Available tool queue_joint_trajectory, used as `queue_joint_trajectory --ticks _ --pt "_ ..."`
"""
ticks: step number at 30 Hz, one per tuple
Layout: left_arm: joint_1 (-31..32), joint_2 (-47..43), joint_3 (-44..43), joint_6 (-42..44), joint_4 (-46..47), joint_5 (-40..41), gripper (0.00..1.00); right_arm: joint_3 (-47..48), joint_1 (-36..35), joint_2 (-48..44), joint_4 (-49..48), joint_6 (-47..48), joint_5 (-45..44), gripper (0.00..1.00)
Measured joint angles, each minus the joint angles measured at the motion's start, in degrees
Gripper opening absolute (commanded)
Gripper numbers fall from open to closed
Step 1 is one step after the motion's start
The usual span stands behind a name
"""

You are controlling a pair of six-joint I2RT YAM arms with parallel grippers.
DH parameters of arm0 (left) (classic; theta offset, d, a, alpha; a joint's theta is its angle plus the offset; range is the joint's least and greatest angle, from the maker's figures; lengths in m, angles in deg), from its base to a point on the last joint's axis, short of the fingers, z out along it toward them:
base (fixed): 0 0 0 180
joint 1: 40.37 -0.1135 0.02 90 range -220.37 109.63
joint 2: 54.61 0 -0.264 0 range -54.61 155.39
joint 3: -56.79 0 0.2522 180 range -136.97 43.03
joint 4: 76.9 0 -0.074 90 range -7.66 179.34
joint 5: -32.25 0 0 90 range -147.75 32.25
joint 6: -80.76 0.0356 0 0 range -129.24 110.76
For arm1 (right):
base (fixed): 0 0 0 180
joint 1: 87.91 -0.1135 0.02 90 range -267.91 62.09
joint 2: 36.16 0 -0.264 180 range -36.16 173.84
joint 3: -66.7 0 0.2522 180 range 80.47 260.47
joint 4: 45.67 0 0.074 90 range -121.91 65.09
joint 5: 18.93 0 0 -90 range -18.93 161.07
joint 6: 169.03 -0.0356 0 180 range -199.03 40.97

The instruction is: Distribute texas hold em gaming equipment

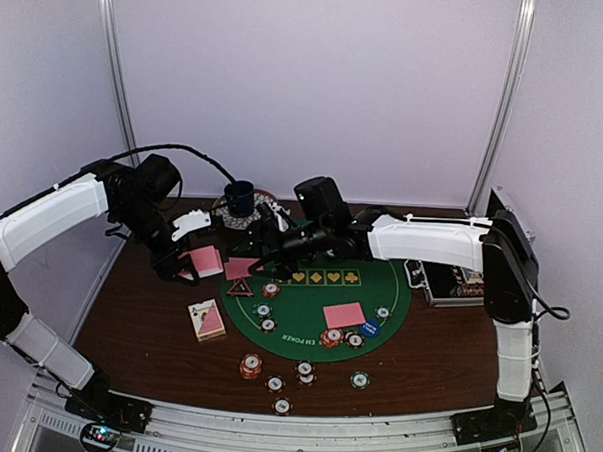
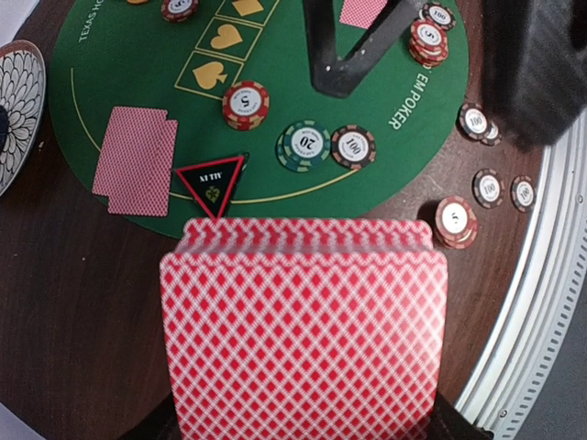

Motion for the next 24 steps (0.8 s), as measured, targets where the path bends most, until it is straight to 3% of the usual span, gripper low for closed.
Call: queue_joint_trajectory --ticks 24 --pt "-0.1 0.0 -0.3 0.0 0.0 -1.4 0.0 16.5 -3.0 15.2 -2.8 -8.2 3.0 0.86"
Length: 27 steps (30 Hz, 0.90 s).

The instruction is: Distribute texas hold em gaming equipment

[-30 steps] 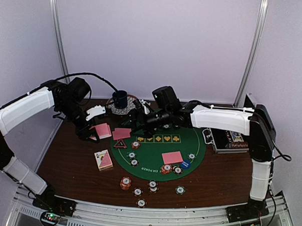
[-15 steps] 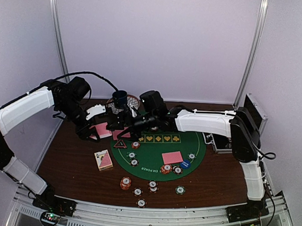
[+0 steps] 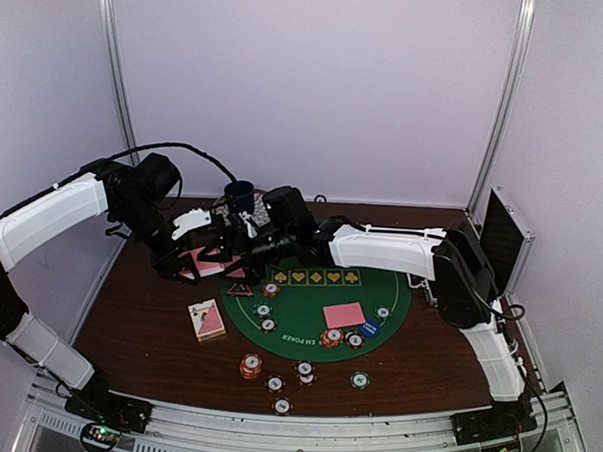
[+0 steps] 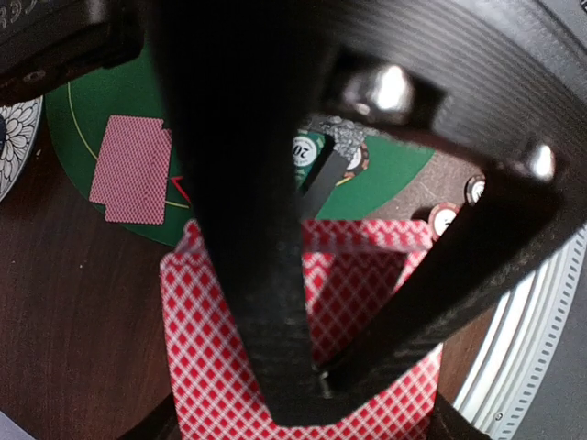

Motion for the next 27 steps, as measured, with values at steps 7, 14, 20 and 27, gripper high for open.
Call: queue_joint_trajectory --ticks 7,14,20,27 --pt "0.0 0.0 0.0 0.0 -0.1 0.1 0.0 0.7 0.1 1.0 -0.9 -1.6 1.1 0.79" --pt "0.0 0.0 0.3 0.0 -0.3 0.1 0.0 -3.8 0.9 0.0 -6.7 -3.7 2.3 0.69" --pt "0.1 0.0 0.5 0.0 -0.2 -0.1 0.0 -9.3 1.6 -2.9 -10.6 -5.2 2.4 0.61" --pt "0.1 0.0 0.5 0.0 -0.2 -0.1 0.0 -11.2 1.7 -3.9 -13.7 -6.6 2.5 0.43"
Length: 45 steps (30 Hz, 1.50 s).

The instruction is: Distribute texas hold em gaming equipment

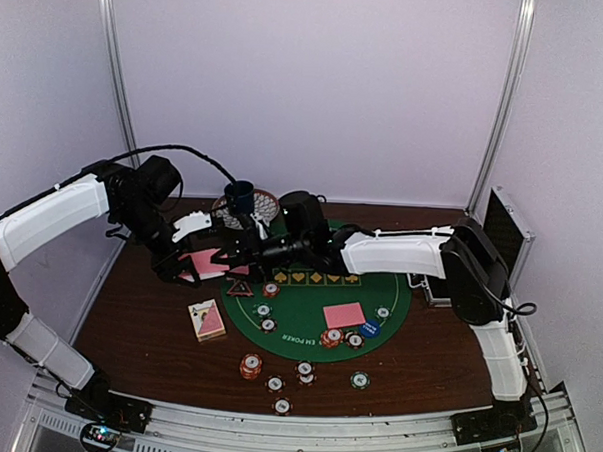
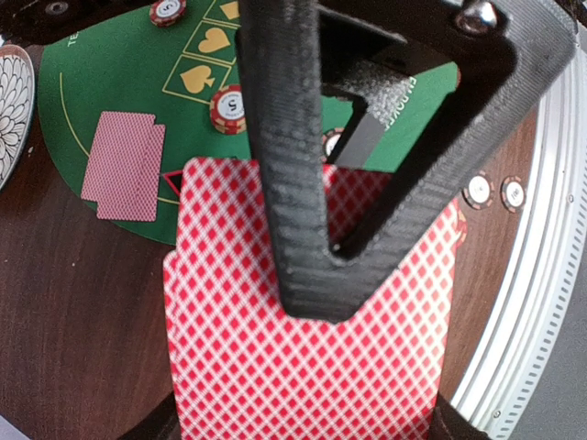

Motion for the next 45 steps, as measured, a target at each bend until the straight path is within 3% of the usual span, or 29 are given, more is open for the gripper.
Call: queue_joint_trajectory --ticks 16,22,29,34,45 --pt "0.0 0.0 0.5 0.4 0.2 0.3 0.0 -4.5 0.5 -3.7 -2.4 -3.0 0.5 0.21" --pt "0.0 0.0 0.9 0.6 0.3 0.9 0.0 -5.1 0.5 -4.2 -2.5 -3.5 0.7 0.2" --pt "0.0 0.0 1.0 0.7 0.4 1.1 0.0 -5.6 0.5 -4.3 -4.6 -6.3 1.3 0.3" --pt "0.0 0.0 1.0 0.7 0.4 1.2 0.0 -5.6 0.2 -4.2 -7.5 -8.6 2.3 0.31" --pt "0.0 0.0 1.0 0.7 0.5 1.4 0.0 -5.6 0.0 -3.5 -10.8 -11.5 3.4 0.17"
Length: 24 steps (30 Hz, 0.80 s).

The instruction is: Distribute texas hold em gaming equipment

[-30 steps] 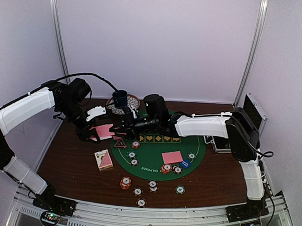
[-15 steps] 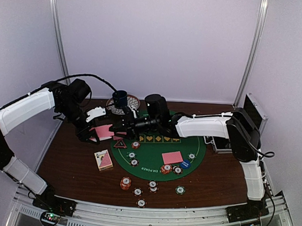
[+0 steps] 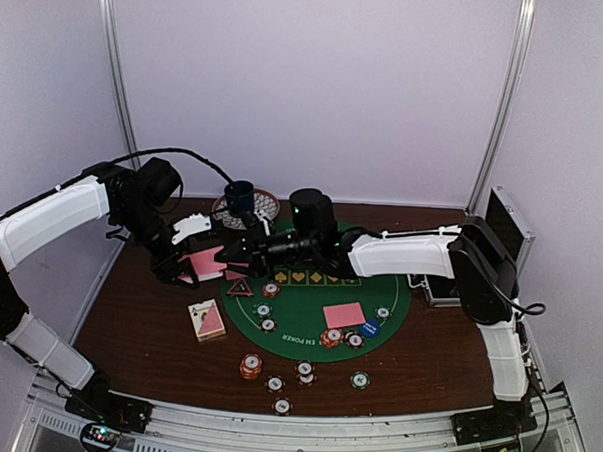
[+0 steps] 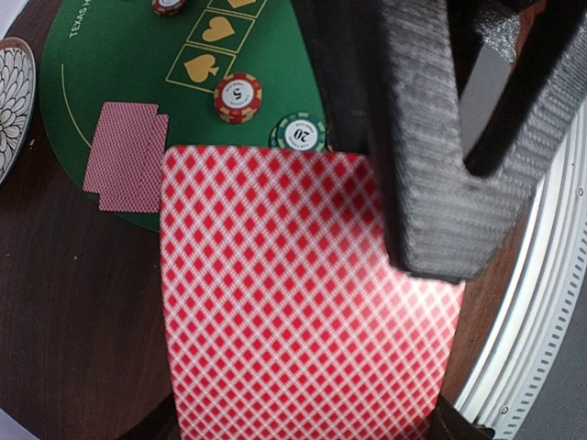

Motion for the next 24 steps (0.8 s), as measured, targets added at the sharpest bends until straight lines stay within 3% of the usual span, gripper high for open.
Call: queue_joint_trajectory --ticks 5,14,24 --pt "0.0 0.0 0.0 0.0 0.0 0.1 0.0 0.0 0.0 0.2 -0.8 -0.9 0.3 0.0" --pt "0.0 0.0 0.0 0.0 0.8 0.3 0.0 -1.0 0.7 0.1 -1.1 0.0 0.4 0.0" --pt "0.0 0.0 0.4 0.1 1.3 1.0 0.0 -19.7 11.0 -12.3 0.1 4.1 0.4 0.0"
